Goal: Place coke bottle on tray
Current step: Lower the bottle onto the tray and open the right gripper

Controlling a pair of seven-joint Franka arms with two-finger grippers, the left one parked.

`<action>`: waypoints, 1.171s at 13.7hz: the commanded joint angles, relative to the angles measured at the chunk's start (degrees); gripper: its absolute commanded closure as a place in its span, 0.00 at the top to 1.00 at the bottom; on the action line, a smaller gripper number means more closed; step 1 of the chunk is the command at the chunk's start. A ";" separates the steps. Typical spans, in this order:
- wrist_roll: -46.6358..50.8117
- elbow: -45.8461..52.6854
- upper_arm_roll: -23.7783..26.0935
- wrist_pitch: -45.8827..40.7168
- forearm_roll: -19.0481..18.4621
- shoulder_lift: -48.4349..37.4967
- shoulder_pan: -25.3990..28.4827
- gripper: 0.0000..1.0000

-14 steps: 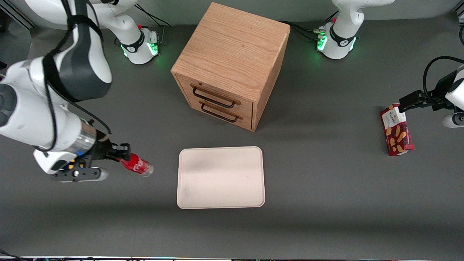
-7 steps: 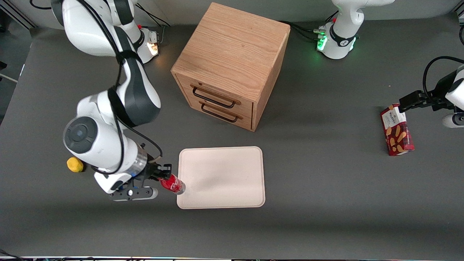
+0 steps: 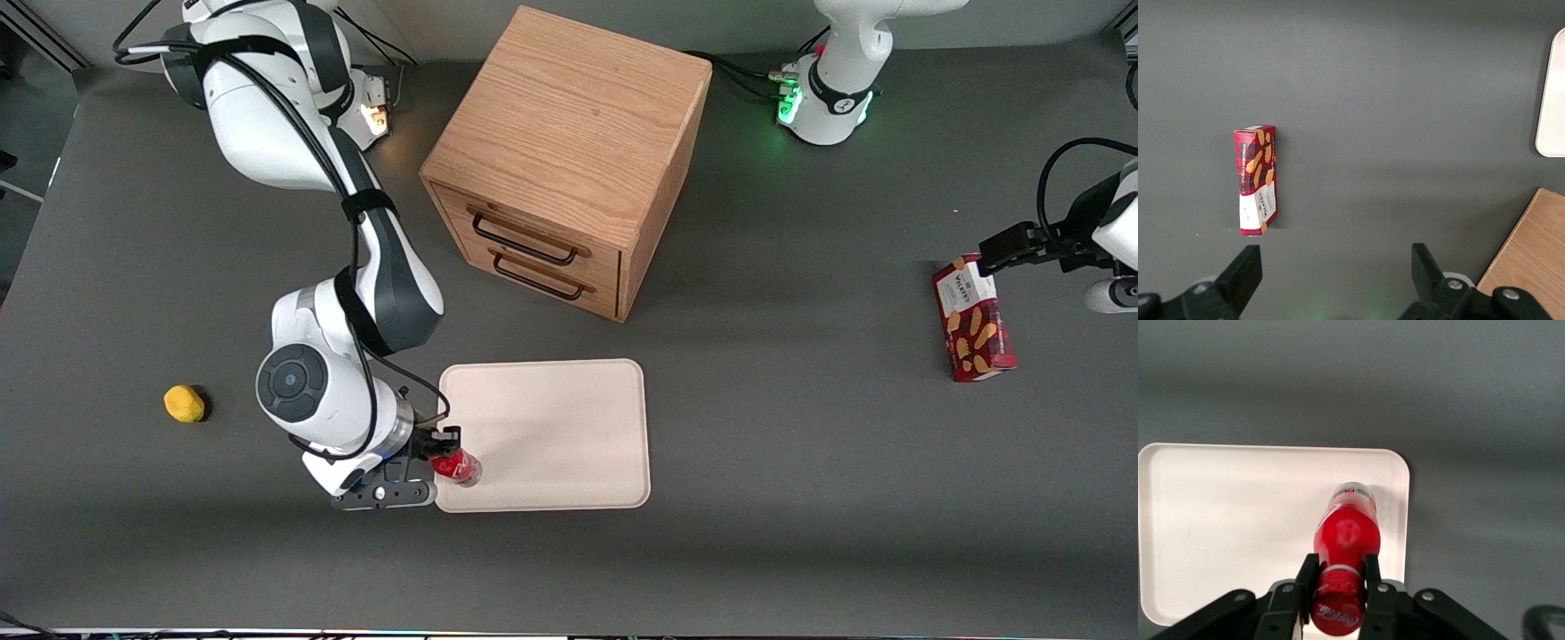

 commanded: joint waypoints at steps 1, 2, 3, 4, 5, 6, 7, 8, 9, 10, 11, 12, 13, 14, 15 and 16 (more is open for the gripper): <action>1.44 0.84 0.12 0.21 1.39 0.15 -0.38 0.00; 1.44 0.75 0.12 0.56 1.30 0.33 -0.38 0.06; 1.44 0.22 0.12 0.74 1.04 0.50 -0.38 0.14; 1.44 -0.65 0.12 0.91 0.95 0.42 -0.38 0.28; 1.44 -1.10 0.12 2.22 1.30 0.42 -0.29 0.63; 1.44 -1.36 0.12 3.80 1.30 0.33 0.23 0.76; 1.53 -2.41 0.12 4.25 1.39 0.33 0.67 1.00; 2.05 -3.03 0.12 4.86 1.30 -0.02 0.85 1.00; 3.19 -3.03 0.04 5.04 1.21 -0.37 0.85 1.00; 3.98 -3.03 -0.05 4.96 0.95 -0.89 0.85 1.00; 3.99 -3.12 -0.40 4.78 0.95 -2.29 0.76 1.00; 4.08 -3.47 -0.58 4.43 0.86 -4.22 0.42 1.00; 4.08 -5.04 -0.93 2.78 0.86 -6.85 0.06 1.00; 3.99 -7.67 -1.98 0.50 0.86 -10.36 -0.11 1.00; 3.21 -11.26 -3.64 -0.92 0.86 -14.39 -0.20 1.00; 2.33 -16.86 -4.70 -1.54 0.78 -19.31 -0.12 1.00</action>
